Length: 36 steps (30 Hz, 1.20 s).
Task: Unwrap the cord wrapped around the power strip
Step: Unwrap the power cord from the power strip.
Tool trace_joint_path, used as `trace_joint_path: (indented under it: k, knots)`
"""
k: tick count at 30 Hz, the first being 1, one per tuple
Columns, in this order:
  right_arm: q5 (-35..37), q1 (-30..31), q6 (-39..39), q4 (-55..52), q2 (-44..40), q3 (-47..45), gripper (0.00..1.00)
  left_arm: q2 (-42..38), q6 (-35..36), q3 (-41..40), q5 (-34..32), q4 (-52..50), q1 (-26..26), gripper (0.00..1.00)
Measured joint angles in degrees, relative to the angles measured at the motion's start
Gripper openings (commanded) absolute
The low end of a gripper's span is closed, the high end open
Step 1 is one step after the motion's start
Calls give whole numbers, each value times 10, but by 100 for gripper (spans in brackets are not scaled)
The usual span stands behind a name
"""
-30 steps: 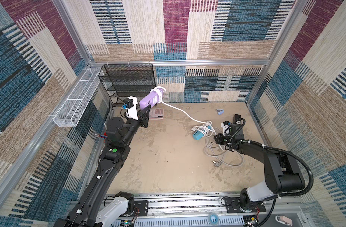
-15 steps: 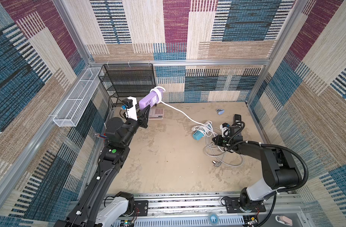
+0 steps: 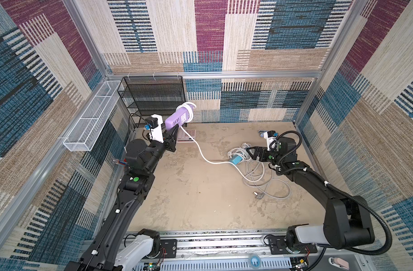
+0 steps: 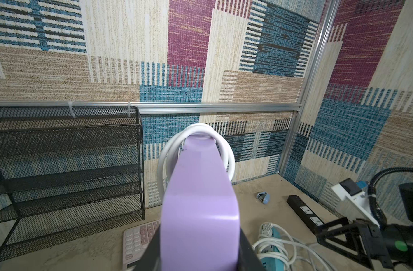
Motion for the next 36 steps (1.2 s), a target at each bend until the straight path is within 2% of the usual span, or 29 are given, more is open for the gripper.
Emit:
trace_joint_path:
  k: [7, 13, 23, 28, 33, 36]
  knots:
    - [-74, 37, -22, 33, 17, 99, 98, 18, -14, 15, 76, 9, 0, 0]
    - [-157, 100, -21, 146, 71, 143, 98, 34, -46, 27, 147, 33, 0, 0]
    - [-254, 160, 79, 416, 185, 151, 99, 47, -103, 35, 245, 83, 2, 0]
    - [-265, 200, 112, 508, 249, 185, 99, 58, -131, 39, 277, 110, 3, 0]
    - [-265, 225, 145, 575, 302, 219, 91, 63, -148, 40, 296, 126, 3, 0]
    - [-264, 231, 159, 600, 324, 238, 66, 64, -153, 41, 304, 133, 3, 0]
